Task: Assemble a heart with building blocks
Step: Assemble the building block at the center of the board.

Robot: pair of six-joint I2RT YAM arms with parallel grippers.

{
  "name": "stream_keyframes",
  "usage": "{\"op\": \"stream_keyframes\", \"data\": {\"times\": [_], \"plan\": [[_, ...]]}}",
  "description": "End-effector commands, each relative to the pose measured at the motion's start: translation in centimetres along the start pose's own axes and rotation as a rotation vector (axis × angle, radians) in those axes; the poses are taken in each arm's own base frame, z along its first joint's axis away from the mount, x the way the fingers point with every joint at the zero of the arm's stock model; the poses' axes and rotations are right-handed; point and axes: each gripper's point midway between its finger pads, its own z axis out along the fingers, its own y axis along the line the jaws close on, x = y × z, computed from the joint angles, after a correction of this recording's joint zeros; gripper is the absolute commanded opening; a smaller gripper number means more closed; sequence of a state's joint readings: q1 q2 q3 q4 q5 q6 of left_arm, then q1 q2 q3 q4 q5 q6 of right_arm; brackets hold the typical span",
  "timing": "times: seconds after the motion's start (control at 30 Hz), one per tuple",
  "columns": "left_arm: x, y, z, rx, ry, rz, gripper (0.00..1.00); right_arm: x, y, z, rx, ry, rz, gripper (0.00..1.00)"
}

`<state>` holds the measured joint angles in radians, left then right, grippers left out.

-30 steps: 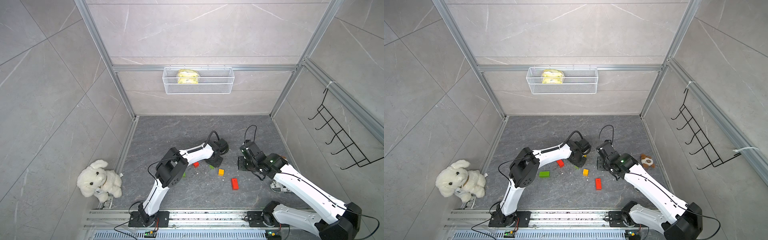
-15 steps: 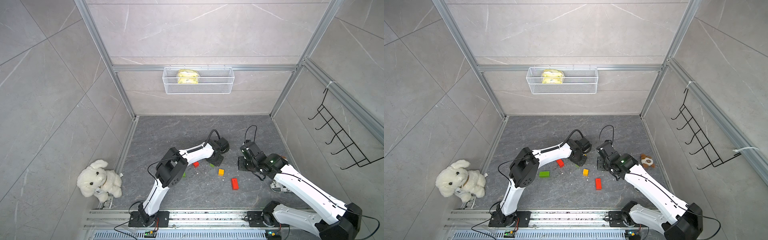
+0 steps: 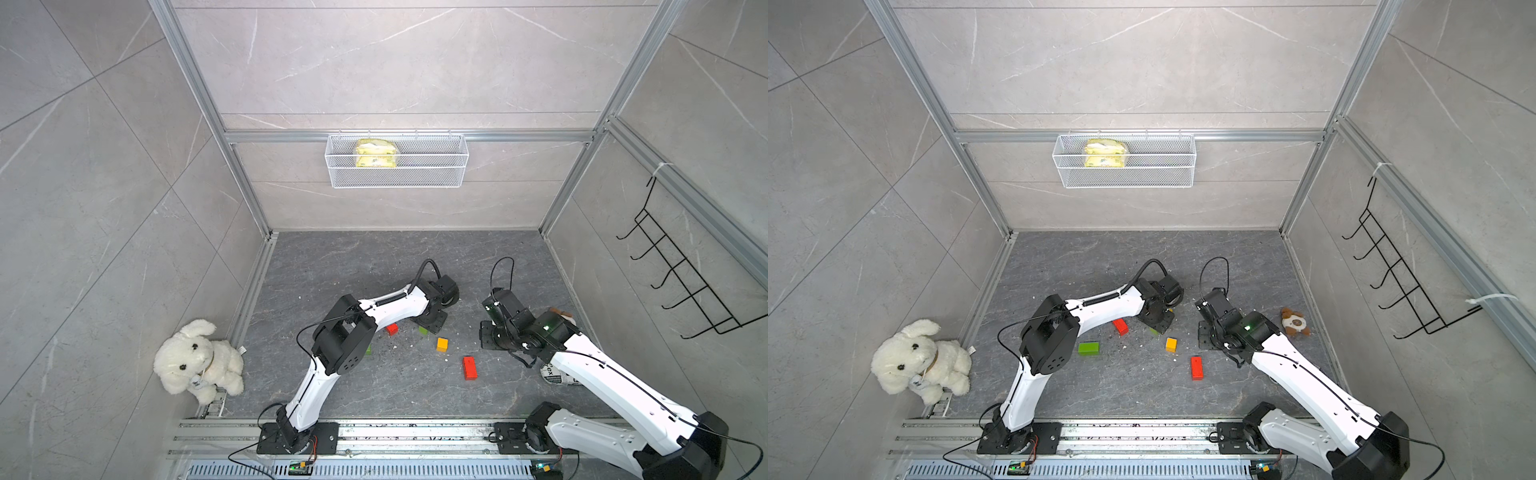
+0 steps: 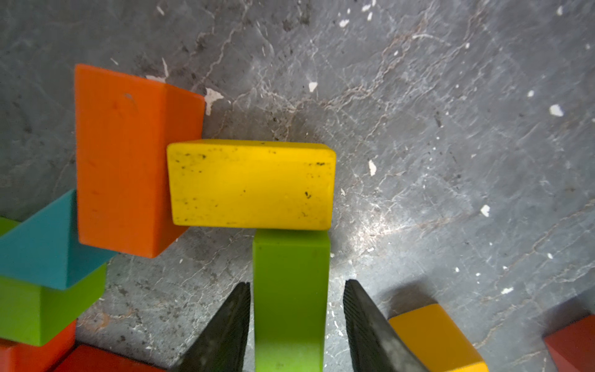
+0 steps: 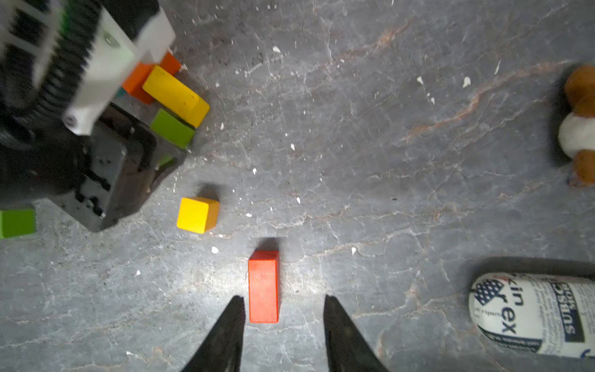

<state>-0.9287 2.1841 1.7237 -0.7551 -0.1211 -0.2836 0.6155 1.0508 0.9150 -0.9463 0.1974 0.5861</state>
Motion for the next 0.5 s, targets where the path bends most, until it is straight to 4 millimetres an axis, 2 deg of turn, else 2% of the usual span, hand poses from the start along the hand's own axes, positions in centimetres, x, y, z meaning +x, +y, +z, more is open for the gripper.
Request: {"op": "stream_keyframes", "data": {"times": [0.0, 0.1, 0.27, 0.33, 0.47], "plan": [[-1.1, -0.1, -1.0, 0.004, -0.032, -0.002, 0.50, 3.5, -0.6, 0.7, 0.025, 0.101, -0.016, 0.46], [-1.2, -0.3, -1.6, 0.020, -0.041, -0.011, 0.52, 5.4, 0.3, 1.5, 0.034, 0.151, -0.046, 0.51], [-1.9, 0.6, -5.6, 0.022, -0.104, -0.044, 0.63, 7.3, 2.1, 3.0, 0.060, 0.215, -0.090, 0.60], [-1.7, 2.1, -7.5, 0.011, -0.125, -0.088, 0.65, 7.6, 2.6, 4.1, 0.056, 0.230, -0.080, 0.61], [0.2, 5.9, -9.9, 0.007, -0.136, -0.230, 0.66, 8.4, 3.8, 6.5, 0.043, 0.271, -0.084, 0.62]]}}
